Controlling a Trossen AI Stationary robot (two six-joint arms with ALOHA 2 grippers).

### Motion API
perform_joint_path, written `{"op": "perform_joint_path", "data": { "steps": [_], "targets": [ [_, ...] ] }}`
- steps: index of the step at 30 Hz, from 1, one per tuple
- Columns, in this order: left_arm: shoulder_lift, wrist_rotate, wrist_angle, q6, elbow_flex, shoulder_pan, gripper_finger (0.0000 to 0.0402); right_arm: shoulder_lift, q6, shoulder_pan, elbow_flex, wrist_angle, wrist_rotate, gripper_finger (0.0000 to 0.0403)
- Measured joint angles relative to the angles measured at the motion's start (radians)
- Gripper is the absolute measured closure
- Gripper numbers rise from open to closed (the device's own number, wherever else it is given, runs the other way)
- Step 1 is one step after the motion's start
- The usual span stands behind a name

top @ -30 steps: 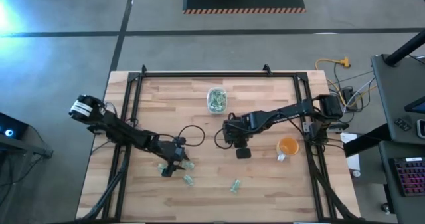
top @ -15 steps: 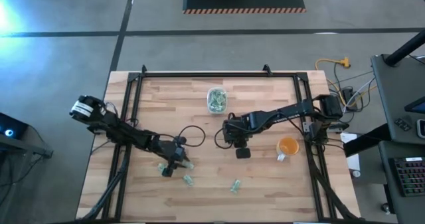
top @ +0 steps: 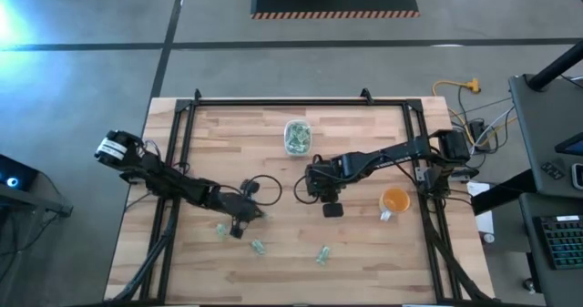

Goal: Pick and place Stevia / Truvia into bins
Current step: Put the green stevia packet into the transparent bin

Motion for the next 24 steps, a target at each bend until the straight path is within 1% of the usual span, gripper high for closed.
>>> {"op": "perform_joint_path", "data": {
  "steps": [3,6,9,13,16,18,20,24],
  "targets": [
    [0.0,-0.159,0.015,0.105,0.028,0.012,0.0395,0.0,-0.003,0.0,0.0,0.011,0.0,0.0339],
    [0.0,-0.25,0.023,0.208,0.05,0.052,0.0393,0.0,-0.003,0.0,0.0,0.017,0.0,0.0337],
    [0.0,-0.257,0.052,0.292,0.067,0.12,0.0392,0.0,-0.008,0.0,0.0,0.017,0.0,0.0338],
    [0.0,-0.259,0.068,0.369,0.096,0.244,0.0392,0.0,-0.021,0.0,0.0,0.02,0.0,0.0342],
    [0.0,-0.239,0.07,0.421,0.127,0.345,0.0392,0.0,-0.021,0.0,0.0,0.021,0.0,0.0342],
    [0.0,-0.2,0.068,0.444,0.151,0.417,0.0392,0.0,-0.024,0.0,0.0,0.021,0.0,0.0341],
    [0.0,-0.123,0.067,0.446,0.176,0.49,0.0392,0.0,-0.025,0.0,0.0,0.023,0.0,0.0342],
    [0.0,0.073,0.066,0.438,0.218,0.625,0.0392,0.0,-0.025,0.0,0.0,0.024,0.0,0.0343]
  ]
}}
